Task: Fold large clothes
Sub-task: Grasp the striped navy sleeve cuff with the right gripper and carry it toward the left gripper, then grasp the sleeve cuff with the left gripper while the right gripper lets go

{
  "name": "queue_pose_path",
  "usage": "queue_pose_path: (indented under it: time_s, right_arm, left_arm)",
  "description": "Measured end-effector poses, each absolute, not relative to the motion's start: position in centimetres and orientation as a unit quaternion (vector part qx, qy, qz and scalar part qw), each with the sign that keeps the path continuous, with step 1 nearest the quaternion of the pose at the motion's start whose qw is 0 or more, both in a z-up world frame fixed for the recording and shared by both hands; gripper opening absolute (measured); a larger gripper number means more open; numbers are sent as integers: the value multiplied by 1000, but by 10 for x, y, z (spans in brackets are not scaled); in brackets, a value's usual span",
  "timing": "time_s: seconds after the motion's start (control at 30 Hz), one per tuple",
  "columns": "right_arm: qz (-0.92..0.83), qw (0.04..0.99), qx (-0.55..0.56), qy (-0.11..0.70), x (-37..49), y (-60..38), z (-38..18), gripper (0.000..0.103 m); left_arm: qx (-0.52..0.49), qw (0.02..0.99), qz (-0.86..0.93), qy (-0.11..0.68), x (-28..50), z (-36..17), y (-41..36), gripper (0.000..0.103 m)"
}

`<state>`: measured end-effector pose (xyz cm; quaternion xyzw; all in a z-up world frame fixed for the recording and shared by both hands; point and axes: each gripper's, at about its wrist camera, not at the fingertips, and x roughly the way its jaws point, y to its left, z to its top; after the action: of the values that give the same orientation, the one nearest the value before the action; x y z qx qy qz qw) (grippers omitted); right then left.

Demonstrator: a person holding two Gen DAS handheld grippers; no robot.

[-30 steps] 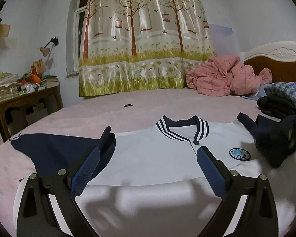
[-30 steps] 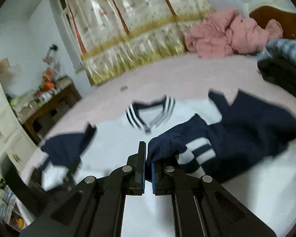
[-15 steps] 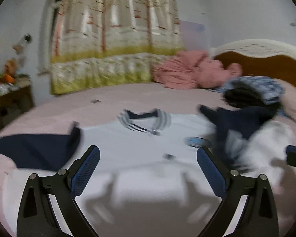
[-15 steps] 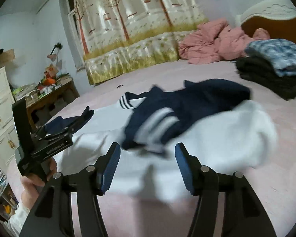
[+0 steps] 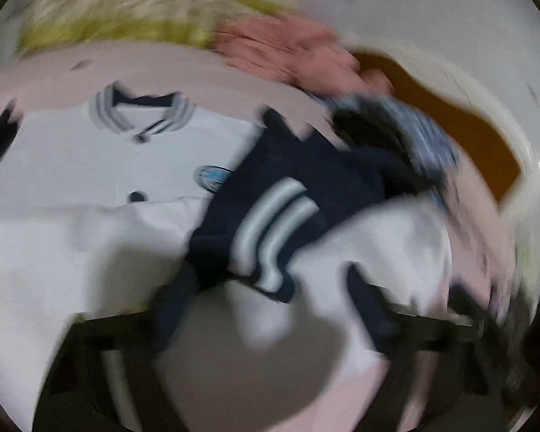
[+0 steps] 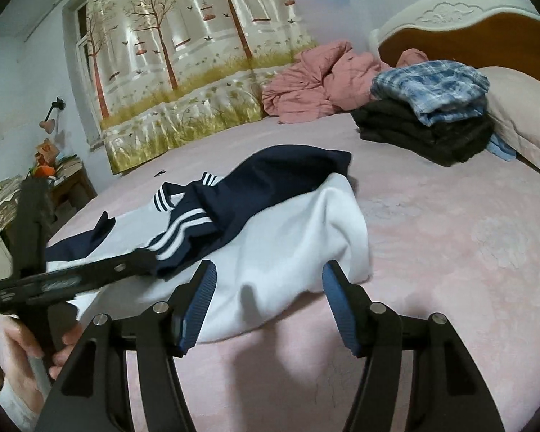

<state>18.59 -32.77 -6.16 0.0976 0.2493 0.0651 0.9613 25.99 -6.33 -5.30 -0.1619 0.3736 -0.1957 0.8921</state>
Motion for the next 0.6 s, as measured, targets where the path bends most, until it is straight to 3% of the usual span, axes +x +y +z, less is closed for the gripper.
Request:
queue_pose_path:
  time_s: [0.07,0.17,0.27,0.47,0.53,0.57,0.6]
  right_arm:
    - [73,962,89,249,196,-323,-58,64]
    - [96,958,100,251,216,-316,-52,64]
    - [109,954,100,262,235,-307,-53,64]
    - [123,944,70,299,264,-283,-67,64]
    - [112,946,56,298,267,-274,-70,63]
    - [99,948,49,298,267,-271,-71,61]
    - [77,950,39,301,267,-269,-72,50]
  left_arm:
    - [-217,874,-211,381,268,-57,-53,37]
    - [-193,884,-194,380,268,-59,-46,5]
    - [-174,886,-196,383,256,-62,-33,0]
    - [-205,860,-238,402,249,-62,-6,1]
    - [-219,850,-253,406,250,-62,-10,15]
    - [-225,845,-263,409,251,-63,-16,35]
    - [-232,839,-271,410,253,-63,-21,44]
